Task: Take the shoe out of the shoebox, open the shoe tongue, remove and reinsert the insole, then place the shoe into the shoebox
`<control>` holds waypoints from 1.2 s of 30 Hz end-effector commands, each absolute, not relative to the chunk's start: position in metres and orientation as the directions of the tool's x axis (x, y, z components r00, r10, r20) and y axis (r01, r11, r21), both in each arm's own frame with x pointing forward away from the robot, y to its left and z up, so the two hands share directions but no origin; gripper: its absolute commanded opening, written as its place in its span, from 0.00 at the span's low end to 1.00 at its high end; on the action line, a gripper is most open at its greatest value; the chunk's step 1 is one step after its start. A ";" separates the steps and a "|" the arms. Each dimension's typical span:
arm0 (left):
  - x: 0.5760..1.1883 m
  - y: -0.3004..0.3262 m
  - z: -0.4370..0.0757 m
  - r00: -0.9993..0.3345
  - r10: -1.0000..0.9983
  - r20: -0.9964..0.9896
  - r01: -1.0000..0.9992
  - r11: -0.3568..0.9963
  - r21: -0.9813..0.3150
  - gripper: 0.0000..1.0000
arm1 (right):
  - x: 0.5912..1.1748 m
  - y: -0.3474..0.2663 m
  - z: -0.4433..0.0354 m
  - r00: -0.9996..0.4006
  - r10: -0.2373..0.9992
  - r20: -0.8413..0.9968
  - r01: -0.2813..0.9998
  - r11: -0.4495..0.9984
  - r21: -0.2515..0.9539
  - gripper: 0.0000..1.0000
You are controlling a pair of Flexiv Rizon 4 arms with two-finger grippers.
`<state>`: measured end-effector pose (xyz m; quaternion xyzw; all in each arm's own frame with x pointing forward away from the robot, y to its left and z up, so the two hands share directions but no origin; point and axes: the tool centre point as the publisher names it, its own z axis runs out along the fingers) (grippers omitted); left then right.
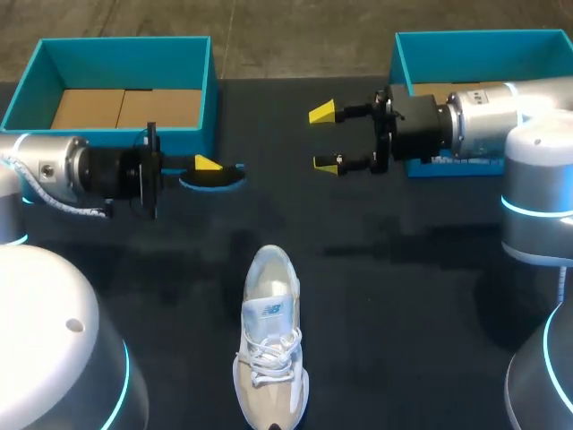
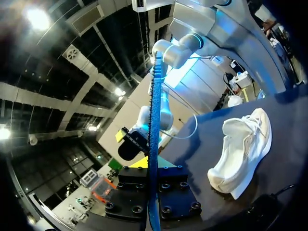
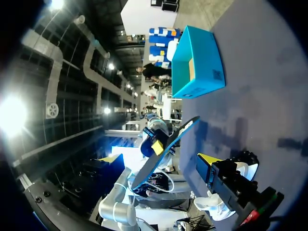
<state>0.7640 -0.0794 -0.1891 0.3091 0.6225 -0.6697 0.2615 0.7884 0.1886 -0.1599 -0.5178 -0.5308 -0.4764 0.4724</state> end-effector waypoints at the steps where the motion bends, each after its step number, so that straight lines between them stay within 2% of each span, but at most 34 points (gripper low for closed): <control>1: 0.767 -0.079 -0.191 -0.671 0.038 -0.741 0.735 -0.095 -0.671 0.00 | 0.787 0.189 -0.160 -0.017 0.100 0.995 1.000 0.007 0.016 1.00; 4: 0.767 -0.079 -0.190 -0.727 0.099 -0.680 0.675 -0.081 -0.734 0.00 | 0.787 0.189 -0.160 -0.017 0.100 0.995 1.000 0.007 0.016 1.00; 11: 0.764 -0.065 -0.180 -0.903 0.189 -0.385 0.383 -0.048 -0.923 0.00 | 0.787 0.189 -0.160 -0.017 0.100 0.995 1.000 0.007 0.016 1.00; 19: 0.756 -0.059 -0.175 -0.967 0.230 -0.107 0.103 -0.027 -0.994 0.00 | 0.787 0.189 -0.160 -0.017 0.100 0.995 1.000 0.007 0.016 1.00; 30: 0.751 -0.070 -0.186 -0.927 0.222 0.303 -0.307 0.018 -0.952 0.00 | 0.787 0.189 -0.160 -0.017 0.100 0.995 1.000 0.007 0.016 1.00; 36: 0.756 -0.080 -0.179 -0.784 0.271 0.558 -0.562 0.070 -0.824 0.00 | 0.787 0.189 -0.160 -0.017 0.100 0.995 1.000 0.007 0.016 1.00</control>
